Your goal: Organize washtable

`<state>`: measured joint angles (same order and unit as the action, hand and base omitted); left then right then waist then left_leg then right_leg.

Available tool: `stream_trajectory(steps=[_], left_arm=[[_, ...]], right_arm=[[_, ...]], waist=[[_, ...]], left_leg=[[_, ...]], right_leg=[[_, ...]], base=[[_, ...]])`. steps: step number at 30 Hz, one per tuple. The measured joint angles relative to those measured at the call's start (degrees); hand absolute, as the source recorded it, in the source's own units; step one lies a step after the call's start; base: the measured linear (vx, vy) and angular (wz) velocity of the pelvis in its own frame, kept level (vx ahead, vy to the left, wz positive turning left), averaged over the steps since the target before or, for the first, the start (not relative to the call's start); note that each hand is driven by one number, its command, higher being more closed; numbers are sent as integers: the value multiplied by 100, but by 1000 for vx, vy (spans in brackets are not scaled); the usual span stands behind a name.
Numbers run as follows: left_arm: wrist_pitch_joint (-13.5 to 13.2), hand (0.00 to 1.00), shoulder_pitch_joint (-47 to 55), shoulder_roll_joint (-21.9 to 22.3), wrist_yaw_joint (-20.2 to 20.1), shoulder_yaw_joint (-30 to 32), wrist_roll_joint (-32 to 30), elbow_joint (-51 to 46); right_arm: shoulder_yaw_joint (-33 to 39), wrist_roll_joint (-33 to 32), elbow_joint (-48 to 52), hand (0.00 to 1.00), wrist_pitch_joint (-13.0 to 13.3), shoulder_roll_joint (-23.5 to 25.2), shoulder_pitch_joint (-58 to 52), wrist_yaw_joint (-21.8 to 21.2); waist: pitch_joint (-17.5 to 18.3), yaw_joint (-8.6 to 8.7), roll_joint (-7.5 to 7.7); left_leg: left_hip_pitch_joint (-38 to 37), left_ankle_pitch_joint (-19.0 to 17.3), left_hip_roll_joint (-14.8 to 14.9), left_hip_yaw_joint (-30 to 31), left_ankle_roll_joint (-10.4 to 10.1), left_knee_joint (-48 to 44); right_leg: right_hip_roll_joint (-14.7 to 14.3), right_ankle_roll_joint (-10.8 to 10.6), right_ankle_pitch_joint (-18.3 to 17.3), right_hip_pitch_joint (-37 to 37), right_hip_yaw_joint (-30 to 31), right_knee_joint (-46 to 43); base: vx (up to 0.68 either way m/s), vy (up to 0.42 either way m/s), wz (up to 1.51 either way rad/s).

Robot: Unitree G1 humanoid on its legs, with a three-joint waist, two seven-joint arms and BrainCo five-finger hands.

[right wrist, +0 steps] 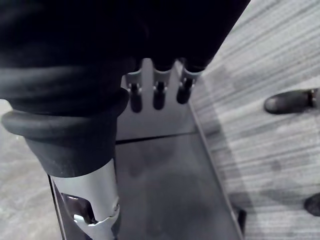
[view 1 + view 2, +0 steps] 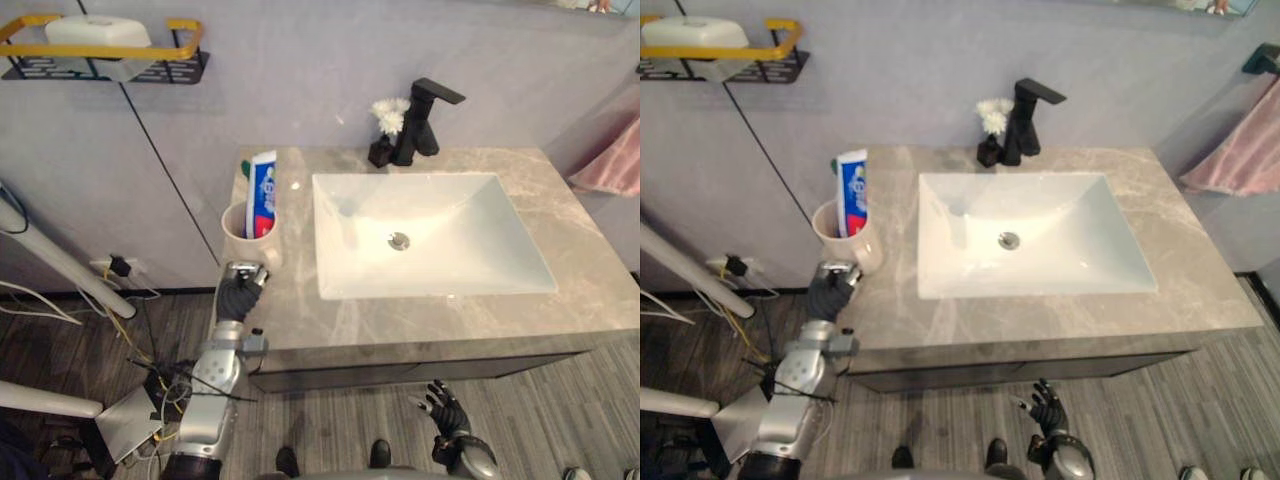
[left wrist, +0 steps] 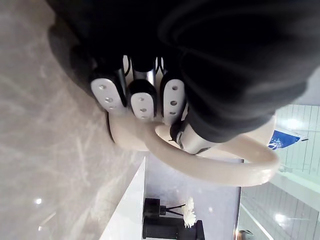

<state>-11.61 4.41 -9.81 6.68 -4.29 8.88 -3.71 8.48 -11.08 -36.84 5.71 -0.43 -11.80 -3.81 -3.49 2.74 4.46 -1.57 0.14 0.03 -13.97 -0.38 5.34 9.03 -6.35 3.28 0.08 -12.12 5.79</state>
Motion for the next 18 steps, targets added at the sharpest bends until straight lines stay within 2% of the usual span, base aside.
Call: stream_trajectory(steps=[18], left_arm=[[5,100,-345,-116,123,65,-62,368]], right_arm=[[2,0,11,0,-1,0,-122,-12]], waist=[[14,46,21]], left_leg=[[-22,0,-1,-91,2,0]], right_leg=[[-2,8,59,33,118,4]], base=[[-46,-34,-3]])
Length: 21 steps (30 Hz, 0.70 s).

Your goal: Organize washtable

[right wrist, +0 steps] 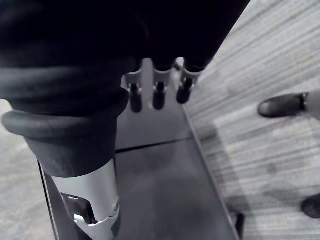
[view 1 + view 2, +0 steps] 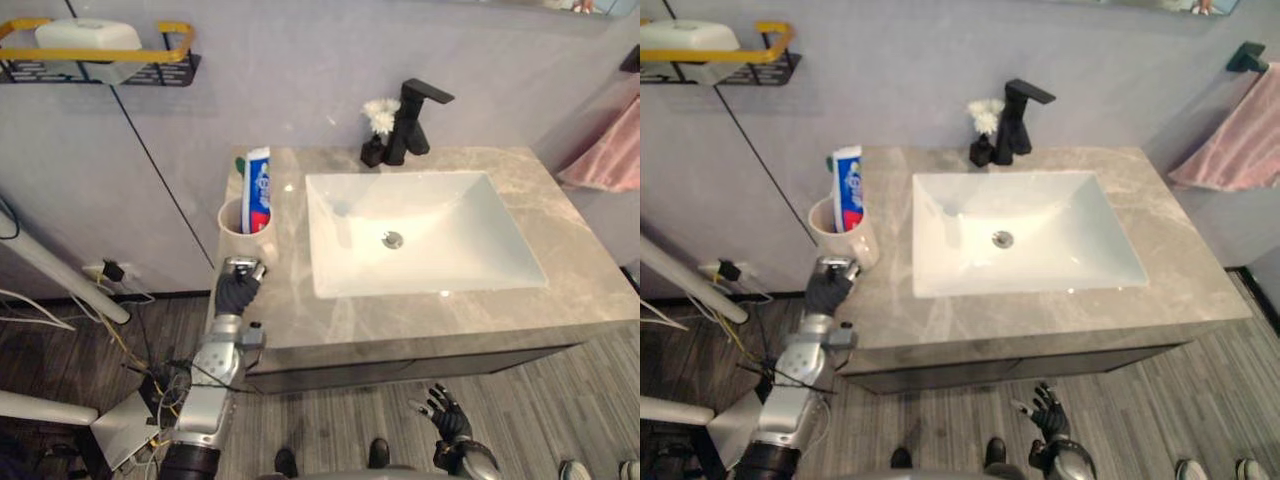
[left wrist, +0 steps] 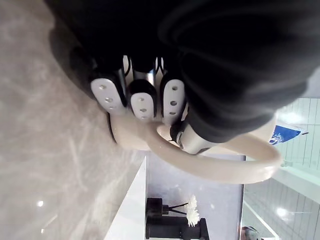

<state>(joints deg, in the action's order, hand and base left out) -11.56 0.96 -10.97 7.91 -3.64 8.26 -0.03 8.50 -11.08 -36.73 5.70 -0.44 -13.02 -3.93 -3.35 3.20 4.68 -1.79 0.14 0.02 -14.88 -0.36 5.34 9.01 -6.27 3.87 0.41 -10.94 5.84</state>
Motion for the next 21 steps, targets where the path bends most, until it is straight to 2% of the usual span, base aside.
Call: stream_trajectory(steps=[4,21], left_arm=[[0,100,-4,-2,2,162,-1,19],[48,100,-272,-106,117,199,-5,185]], right_arm=[[1,0,1,0,0,0,0,0],[13,0,52,0,-1,0,-47,-1]], waist=[[1,84,2],[1,97,14]], left_leg=[[-2,-1,1,-10,0,0],[47,-2,-2,-89,-1,0]], right_leg=[[-1,0,2,5,9,0],[-14,7,34,108,97,0]], base=[[-44,-39,-1],[-34,-35,-3]])
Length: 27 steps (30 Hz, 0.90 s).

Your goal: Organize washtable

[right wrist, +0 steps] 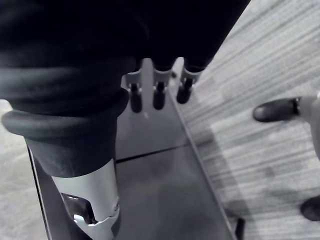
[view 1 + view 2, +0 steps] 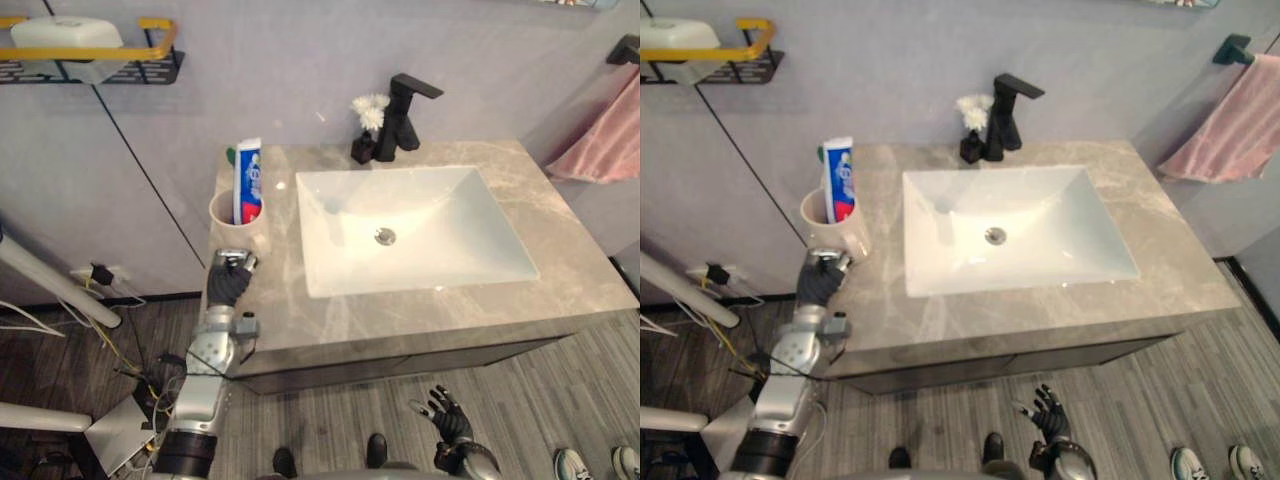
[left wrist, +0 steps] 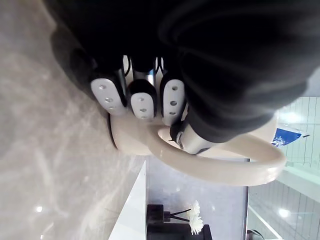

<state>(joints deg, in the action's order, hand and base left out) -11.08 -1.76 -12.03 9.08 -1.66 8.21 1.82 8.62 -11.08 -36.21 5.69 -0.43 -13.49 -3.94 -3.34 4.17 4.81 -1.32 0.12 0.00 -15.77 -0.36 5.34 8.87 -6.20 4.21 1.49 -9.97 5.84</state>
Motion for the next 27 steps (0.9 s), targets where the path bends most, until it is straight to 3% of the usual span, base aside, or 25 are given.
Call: stream_trajectory(steps=[27], left_arm=[[74,100,-658,-278,216,447,-162,511]], right_arm=[[11,0,165,0,-5,1,-140,-5]], waist=[[-17,135,63]], left_leg=[[123,-6,2,-247,-9,-1]], right_leg=[[-32,41,97,259,238,-3]], base=[[-37,-40,-5]])
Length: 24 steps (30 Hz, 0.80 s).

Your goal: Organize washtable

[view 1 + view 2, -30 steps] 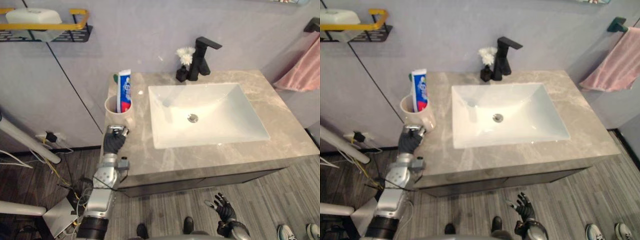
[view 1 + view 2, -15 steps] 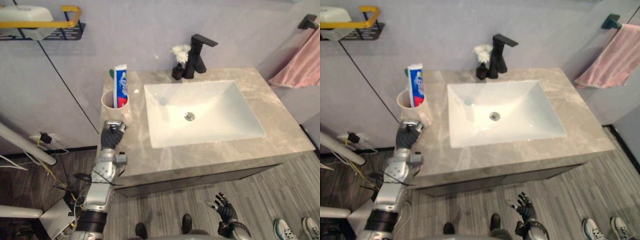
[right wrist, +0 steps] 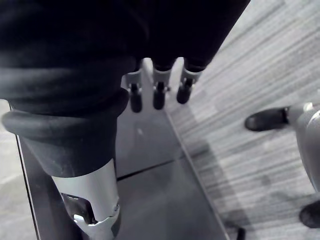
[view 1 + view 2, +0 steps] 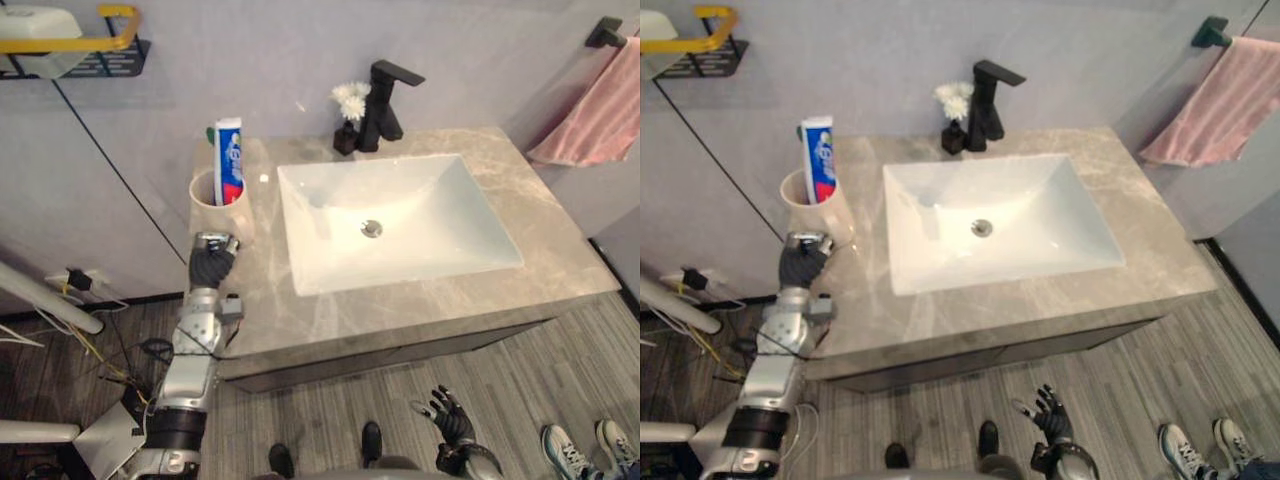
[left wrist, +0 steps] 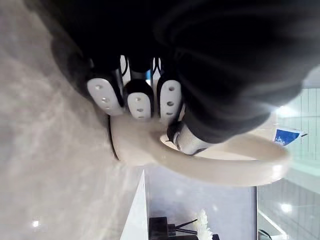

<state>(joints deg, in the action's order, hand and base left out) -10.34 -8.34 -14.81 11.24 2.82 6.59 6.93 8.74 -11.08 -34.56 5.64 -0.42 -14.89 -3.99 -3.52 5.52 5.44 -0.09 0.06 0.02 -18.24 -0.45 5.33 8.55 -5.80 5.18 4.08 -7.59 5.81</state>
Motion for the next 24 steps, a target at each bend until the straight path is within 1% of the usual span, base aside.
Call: stream_trajectory(steps=[14,19,24], left_arm=[[4,100,-30,-67,15,17,3,43],[14,100,-24,-45,39,16,11,50],[12,100,-18,68,36,6,53,46]], right_arm=[[2,11,3,0,0,0,-80,-3],[2,20,2,0,0,1,-80,-2],[-14,21,-1,0,-1,2,-79,-6]], waist=[[1,0,30],[0,-1,60],[4,-4,71]], left_leg=[[-15,1,-1,-24,1,0],[-58,2,-5,9,3,0],[-75,6,-13,73,6,0]], right_leg=[[-3,13,16,1,14,1],[1,13,16,-57,-27,3],[14,13,16,-104,-117,4]], base=[[-37,-41,-1],[-25,-31,3],[-6,-8,6]])
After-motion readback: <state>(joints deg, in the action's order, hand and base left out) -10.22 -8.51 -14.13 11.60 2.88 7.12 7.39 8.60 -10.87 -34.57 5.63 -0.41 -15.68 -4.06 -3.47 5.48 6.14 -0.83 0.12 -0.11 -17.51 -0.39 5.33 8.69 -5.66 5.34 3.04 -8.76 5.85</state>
